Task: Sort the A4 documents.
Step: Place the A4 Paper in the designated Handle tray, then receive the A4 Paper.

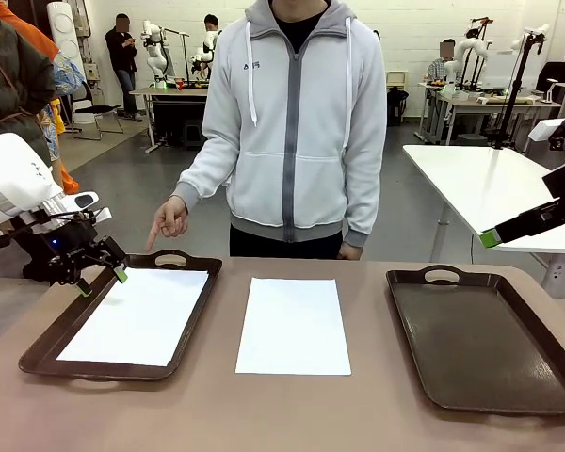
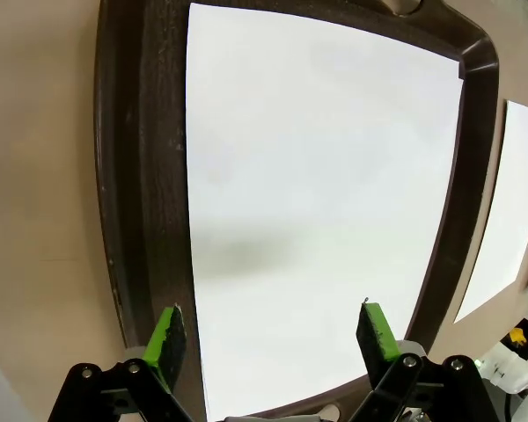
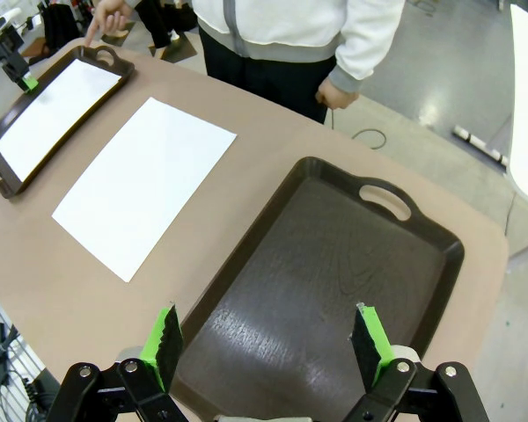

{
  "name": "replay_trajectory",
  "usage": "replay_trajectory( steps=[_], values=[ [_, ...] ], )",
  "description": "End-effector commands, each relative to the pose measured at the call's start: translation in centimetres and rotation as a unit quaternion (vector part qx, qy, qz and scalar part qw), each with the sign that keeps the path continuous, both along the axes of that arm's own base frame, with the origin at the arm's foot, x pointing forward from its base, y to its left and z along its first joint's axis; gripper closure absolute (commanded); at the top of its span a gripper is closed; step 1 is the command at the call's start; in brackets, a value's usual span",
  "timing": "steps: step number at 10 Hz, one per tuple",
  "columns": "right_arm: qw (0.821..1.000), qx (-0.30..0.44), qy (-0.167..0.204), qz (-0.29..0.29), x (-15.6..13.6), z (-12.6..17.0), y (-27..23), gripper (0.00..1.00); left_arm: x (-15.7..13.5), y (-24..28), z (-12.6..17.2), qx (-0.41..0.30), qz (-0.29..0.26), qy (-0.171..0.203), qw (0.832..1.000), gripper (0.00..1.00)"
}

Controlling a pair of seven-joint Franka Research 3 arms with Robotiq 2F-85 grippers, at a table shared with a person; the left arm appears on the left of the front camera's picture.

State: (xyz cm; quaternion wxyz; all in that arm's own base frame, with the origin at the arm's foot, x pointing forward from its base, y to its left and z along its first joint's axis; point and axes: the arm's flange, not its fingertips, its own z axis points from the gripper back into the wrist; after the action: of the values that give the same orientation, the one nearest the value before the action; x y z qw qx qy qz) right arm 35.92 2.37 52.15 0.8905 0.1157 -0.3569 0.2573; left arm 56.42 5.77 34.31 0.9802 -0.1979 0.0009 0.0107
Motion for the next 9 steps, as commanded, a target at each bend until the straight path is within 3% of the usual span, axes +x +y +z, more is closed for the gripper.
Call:
replay_trajectory(
  steps=[1,2,3,9],
  values=[
    [1.000,0.002,0.001,0.002,0.1,-0.1,0.0,0.00,-0.7,-0.2,0.2,-0.043,0.018,-0.003,0.999,0.00],
    [1.000,0.002,0.001,0.002,0.1,-0.1,0.0,0.00,-1.2,-0.5,0.4,-0.068,0.016,0.001,0.998,0.00],
    [1.000,0.002,0.001,0.002,0.1,-0.1,0.0,0.00,0.0,-0.1,0.0,-0.011,0.007,0.000,1.000,0.00],
    [1.000,0.002,0.001,0.002,0.1,-0.1,0.0,0.00,0.0,-0.1,0.0,-0.011,0.007,0.000,1.000,0.00]
  ],
)
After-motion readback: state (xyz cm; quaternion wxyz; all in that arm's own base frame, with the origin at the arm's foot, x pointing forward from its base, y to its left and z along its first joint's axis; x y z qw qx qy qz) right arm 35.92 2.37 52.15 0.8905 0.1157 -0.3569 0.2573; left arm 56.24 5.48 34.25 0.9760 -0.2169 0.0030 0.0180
